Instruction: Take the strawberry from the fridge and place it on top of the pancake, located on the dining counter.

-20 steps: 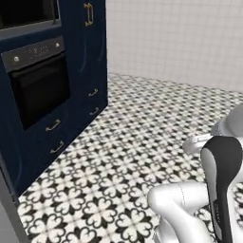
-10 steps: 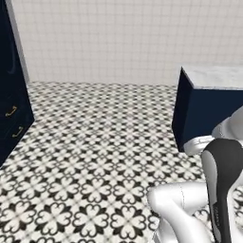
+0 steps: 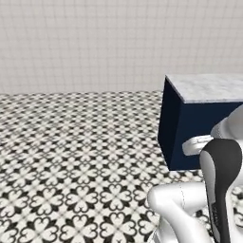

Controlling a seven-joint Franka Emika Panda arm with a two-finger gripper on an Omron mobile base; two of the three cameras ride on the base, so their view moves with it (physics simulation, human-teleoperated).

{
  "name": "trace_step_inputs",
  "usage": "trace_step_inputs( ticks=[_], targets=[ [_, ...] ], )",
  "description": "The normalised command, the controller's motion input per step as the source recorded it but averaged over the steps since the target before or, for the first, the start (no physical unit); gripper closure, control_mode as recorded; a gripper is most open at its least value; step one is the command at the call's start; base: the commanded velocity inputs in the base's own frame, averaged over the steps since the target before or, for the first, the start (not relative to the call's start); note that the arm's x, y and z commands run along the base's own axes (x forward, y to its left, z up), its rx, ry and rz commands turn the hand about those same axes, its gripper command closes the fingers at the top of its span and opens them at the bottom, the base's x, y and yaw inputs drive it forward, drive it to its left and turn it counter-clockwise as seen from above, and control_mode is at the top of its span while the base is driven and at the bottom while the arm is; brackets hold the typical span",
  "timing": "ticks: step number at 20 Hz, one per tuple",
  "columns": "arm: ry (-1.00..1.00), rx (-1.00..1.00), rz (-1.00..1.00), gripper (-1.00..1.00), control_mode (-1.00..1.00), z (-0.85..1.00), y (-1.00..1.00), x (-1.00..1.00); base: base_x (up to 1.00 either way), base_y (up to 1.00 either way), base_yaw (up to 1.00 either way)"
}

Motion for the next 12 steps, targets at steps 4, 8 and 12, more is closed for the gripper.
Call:
trace_step_inputs(
  ticks=[4, 8, 12],
  targets=[
    [0.0, 0.0, 0.0, 1.0, 1.0, 0.0, 0.0, 0.0, 1.0, 0.37, -0.51],
    [0.0, 0.0, 0.0, 1.0, 1.0, 0.0, 0.0, 0.0, 1.0, 0.89, -0.53],
    [0.0, 0.0, 0.0, 1.0, 1.0, 0.0, 0.0, 0.0, 0.97, 1.0, -0.33]
  ],
)
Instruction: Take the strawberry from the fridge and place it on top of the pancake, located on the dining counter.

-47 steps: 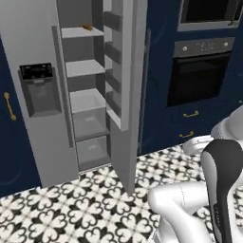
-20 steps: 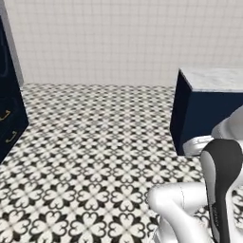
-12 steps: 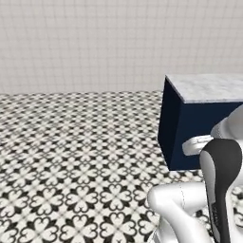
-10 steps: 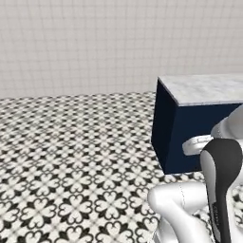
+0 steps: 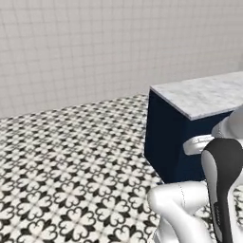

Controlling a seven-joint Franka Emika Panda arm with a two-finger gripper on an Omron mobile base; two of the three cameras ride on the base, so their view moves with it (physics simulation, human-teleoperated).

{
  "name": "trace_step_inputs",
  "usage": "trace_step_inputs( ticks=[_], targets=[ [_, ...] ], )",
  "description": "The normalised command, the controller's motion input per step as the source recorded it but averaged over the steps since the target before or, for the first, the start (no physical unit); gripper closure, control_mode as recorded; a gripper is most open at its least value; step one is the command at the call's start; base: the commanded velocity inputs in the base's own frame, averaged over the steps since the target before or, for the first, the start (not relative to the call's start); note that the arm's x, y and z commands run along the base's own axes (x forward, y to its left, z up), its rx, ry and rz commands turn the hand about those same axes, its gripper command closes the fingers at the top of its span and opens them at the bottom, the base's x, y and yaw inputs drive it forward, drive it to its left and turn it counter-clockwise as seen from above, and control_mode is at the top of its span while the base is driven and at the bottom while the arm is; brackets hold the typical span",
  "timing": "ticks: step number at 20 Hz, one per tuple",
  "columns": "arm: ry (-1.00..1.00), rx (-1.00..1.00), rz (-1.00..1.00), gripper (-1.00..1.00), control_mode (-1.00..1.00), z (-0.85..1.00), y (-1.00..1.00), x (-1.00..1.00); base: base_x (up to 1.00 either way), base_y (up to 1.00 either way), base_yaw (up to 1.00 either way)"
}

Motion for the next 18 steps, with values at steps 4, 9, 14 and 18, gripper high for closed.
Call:
trace_step_inputs(
  ticks=[4, 9, 14, 18],
  targets=[
    [0.0, 0.0, 0.0, 1.0, 1.0, 0.0, 0.0, 0.0, 0.99, 1.0, -0.35],
    [0.0, 0.0, 0.0, 1.0, 1.0, 0.0, 0.0, 0.0, 1.0, 1.0, -0.41],
    [0.0, 0.0, 0.0, 1.0, 1.0, 0.0, 0.0, 0.0, 1.0, 0.93, -0.43],
    [0.0, 0.0, 0.0, 1.0, 1.0, 0.0, 0.0, 0.0, 1.0, 0.82, -0.43]
  ],
)
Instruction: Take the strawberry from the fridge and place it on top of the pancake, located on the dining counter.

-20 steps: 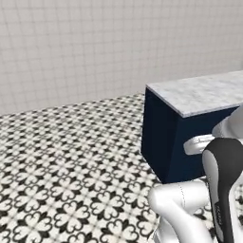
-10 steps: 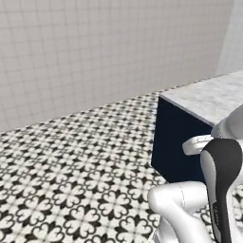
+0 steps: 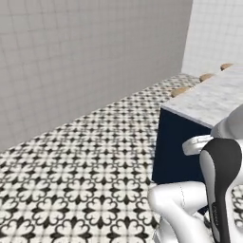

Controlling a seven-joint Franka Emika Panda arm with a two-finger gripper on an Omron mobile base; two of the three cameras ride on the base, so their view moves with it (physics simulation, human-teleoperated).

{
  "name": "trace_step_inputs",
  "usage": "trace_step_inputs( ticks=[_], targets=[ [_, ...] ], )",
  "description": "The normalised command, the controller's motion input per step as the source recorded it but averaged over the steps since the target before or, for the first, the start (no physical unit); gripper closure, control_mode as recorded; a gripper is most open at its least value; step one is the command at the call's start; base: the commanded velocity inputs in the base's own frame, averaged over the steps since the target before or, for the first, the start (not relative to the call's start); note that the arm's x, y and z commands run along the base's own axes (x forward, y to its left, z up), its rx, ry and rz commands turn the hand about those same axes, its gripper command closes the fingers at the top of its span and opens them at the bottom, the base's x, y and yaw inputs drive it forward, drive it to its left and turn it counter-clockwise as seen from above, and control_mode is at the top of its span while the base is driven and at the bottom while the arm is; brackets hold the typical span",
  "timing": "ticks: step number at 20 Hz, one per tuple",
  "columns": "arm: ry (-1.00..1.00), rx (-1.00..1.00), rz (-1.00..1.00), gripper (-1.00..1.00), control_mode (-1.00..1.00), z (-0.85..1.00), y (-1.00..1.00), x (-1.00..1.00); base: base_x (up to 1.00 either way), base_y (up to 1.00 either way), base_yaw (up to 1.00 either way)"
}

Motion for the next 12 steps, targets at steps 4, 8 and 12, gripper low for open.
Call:
trace_step_inputs(
  ticks=[4, 8, 12],
  targets=[
    [0.0, 0.0, 0.0, 1.0, 1.0, 0.0, 0.0, 0.0, 1.0, 0.81, -0.45],
    [0.0, 0.0, 0.0, 1.0, 1.0, 0.0, 0.0, 0.0, 1.0, 0.95, -0.42],
    [0.0, 0.0, 0.0, 1.0, 1.0, 0.0, 0.0, 0.0, 1.0, 1.0, -0.47]
  ],
)
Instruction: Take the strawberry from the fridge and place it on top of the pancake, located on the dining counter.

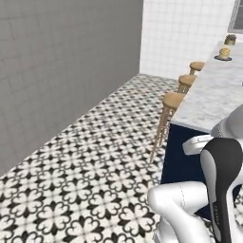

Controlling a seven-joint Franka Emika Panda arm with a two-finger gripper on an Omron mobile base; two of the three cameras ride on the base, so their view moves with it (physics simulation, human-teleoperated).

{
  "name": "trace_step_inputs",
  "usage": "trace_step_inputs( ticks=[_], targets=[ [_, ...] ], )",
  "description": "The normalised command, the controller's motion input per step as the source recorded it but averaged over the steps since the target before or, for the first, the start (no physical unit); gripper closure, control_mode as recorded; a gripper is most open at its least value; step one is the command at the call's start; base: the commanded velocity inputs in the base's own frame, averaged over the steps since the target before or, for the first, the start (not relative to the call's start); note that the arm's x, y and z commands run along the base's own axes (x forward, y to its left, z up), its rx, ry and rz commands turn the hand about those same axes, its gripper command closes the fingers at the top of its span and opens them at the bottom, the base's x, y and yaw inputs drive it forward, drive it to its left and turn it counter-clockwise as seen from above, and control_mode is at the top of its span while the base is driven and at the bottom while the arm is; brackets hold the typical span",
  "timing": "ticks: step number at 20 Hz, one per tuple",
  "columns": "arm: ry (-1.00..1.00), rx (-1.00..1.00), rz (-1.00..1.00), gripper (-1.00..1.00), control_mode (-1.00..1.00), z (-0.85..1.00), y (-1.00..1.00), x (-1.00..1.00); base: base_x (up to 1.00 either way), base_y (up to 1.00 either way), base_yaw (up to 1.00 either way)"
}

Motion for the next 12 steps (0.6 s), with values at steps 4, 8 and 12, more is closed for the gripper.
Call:
trace_step_inputs(
  ticks=[4, 8, 12],
  targets=[
    [0.0, 0.0, 0.0, 1.0, 1.0, 0.0, 0.0, 0.0, 1.0, 1.0, -0.49],
    [0.0, 0.0, 0.0, 1.0, 1.0, 0.0, 0.0, 0.0, 1.0, 1.0, -0.48],
    [0.0, 0.0, 0.0, 1.0, 1.0, 0.0, 0.0, 0.0, 1.0, 1.0, -0.48]
  ],
)
